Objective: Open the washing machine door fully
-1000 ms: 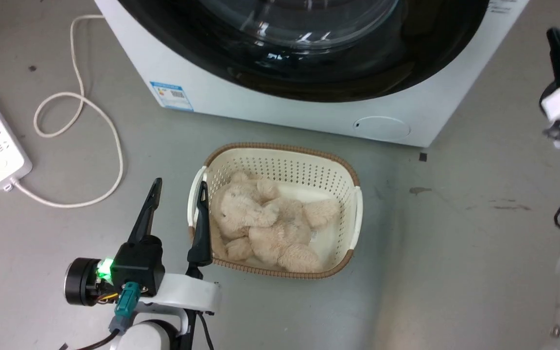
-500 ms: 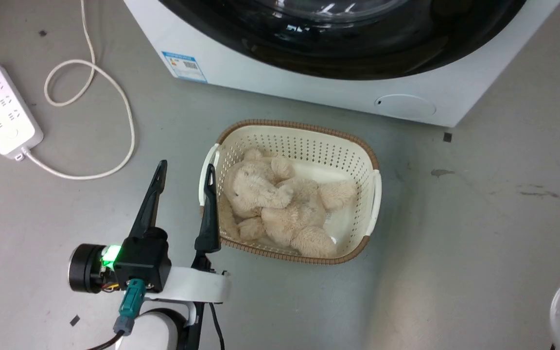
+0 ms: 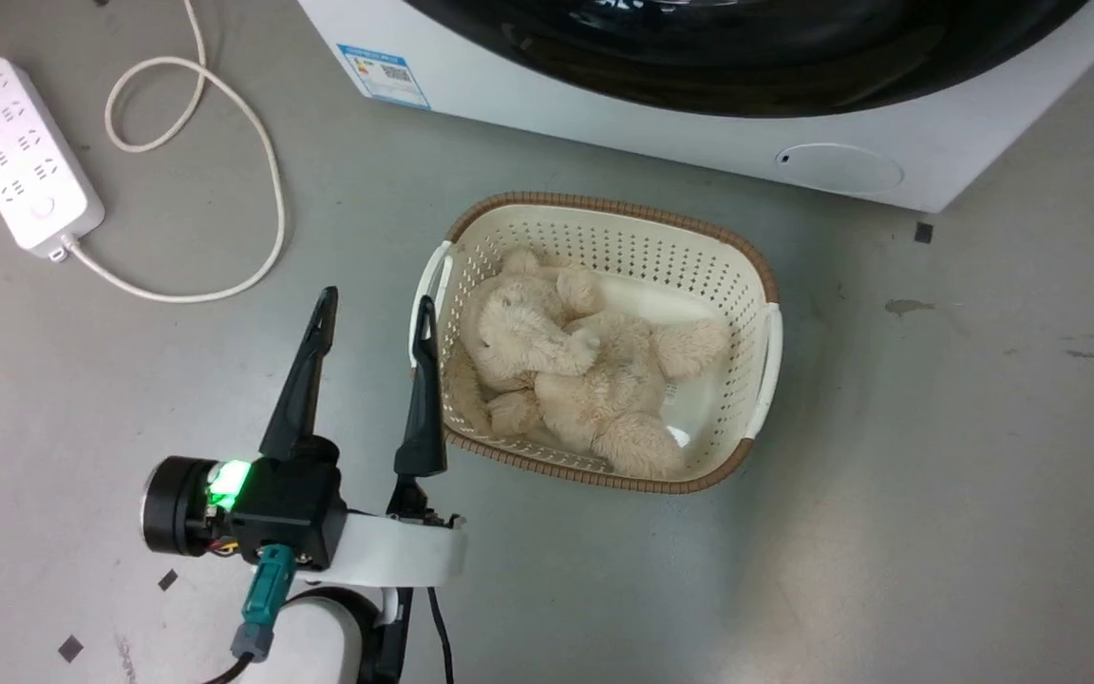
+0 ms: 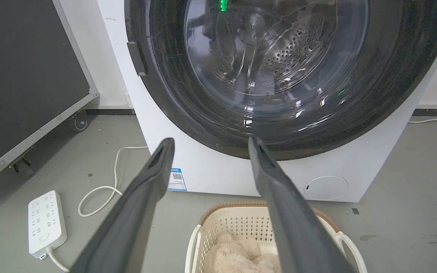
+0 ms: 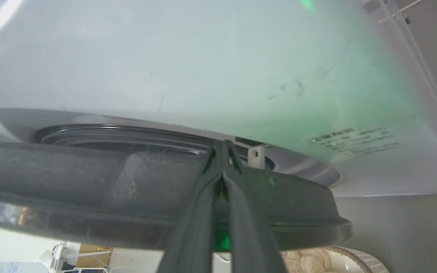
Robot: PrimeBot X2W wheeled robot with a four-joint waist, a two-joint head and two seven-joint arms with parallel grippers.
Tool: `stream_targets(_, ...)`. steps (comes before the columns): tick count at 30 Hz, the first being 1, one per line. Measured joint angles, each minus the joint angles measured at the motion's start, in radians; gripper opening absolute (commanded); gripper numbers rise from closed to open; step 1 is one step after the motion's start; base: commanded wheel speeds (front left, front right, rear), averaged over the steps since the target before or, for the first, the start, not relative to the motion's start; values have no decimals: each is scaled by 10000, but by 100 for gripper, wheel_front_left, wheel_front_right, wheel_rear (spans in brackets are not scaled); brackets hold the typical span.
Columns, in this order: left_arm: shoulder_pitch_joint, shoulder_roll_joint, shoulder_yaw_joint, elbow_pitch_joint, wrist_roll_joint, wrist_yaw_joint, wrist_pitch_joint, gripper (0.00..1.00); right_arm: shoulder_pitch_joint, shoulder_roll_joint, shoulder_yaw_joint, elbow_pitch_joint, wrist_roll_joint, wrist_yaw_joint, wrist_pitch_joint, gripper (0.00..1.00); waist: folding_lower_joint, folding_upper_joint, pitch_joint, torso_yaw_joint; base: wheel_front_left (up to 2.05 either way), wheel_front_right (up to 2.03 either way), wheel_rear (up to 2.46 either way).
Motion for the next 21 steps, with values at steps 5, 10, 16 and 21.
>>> stream_targets(5, -156, 2, -98, 12, -48, 56, -117, 100, -453, -115, -362, 416, 59, -8, 704, 0, 0, 0, 112, 105, 0, 0, 0)
stream_targets(10, -190, 2, -153, 71, -88, 127, -249, 100, -398, -221, -456, 598, 59, -12, 1356, 0, -1, 0, -48, 108, 0, 0, 0)
stream_targets(16, -179, 4, -351, 579, -297, -33, -351, 100, 278, -167, -577, 562, 454, -12, 2224, 0, -1, 0, -546, 65, 0, 0, 0)
stream_targets(21, -8, 12, -477, 1068, -395, -184, -456, 100, 1330, 132, -579, 134, 1081, -10, 3158, 0, -3, 0, -1171, 39, 0, 0, 0)
